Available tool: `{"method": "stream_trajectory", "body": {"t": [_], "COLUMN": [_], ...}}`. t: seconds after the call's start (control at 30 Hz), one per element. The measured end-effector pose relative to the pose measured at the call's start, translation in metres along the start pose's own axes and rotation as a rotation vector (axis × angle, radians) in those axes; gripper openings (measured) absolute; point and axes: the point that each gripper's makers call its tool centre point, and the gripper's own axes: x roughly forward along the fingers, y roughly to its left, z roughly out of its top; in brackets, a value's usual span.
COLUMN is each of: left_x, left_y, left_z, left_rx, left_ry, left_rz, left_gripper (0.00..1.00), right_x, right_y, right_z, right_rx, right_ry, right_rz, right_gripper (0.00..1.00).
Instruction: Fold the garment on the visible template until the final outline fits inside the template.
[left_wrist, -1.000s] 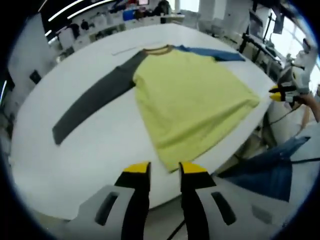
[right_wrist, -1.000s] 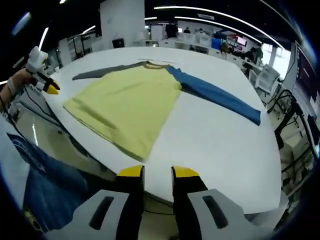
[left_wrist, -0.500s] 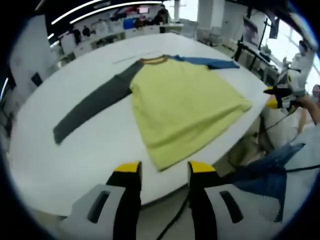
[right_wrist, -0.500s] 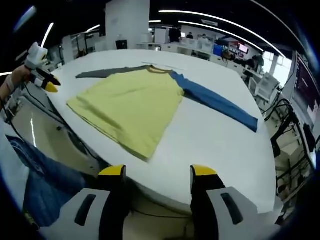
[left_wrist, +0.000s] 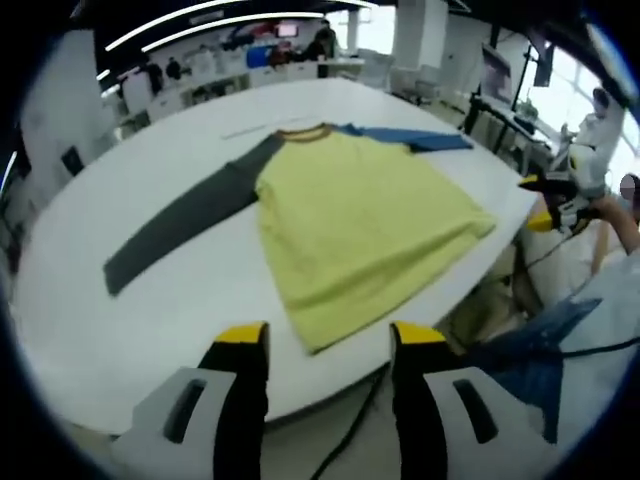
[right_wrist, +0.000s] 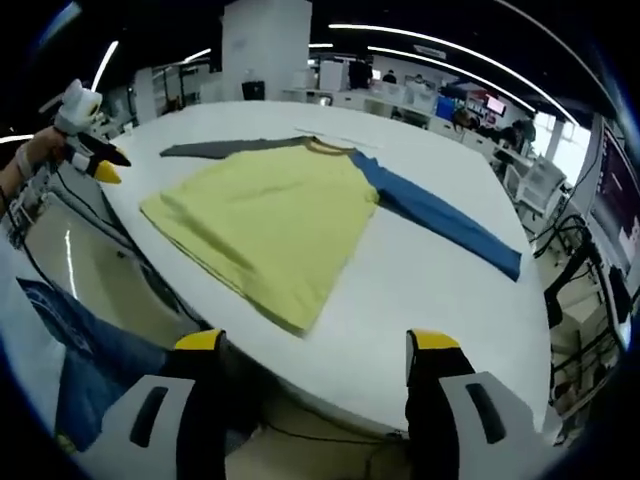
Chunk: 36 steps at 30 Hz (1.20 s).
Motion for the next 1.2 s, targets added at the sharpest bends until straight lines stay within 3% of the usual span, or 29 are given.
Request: {"method": "stream_trajectory", "body": {"t": [0.37, 0.53, 0.83, 1.2], "left_x": [0.010, 0.015, 0.022, 0.031], "left_y": [0.001, 0.004, 0.010, 0.021], "left_z": [0.013, 0.022, 0.040, 0.062], "left_rx": [0.025, 0.032, 0.047, 0.039], "left_ry": [0.002, -0.003, -0.005, -0.019], "left_rz": [-0.021, -0.019, -0.024, -0.031], "left_gripper": [0.59, 0.64, 0.65, 0.66], "right_x": [0.008, 0.013, 0.026, 0.042], "right_y": [0.000, -0.005, -0.015, -0.037], "right_z": [0.008, 0.013, 0.023, 0.048], "right_rx": [-0.034, -0.043, -0.044, -0.037], "right_ry": [0.042, 0.040, 0.041, 0.010], "right_rz": [0.031, 0.024, 0.021, 0.000], "right_gripper": [0.96, 0.99, 0.99, 0.99]}}
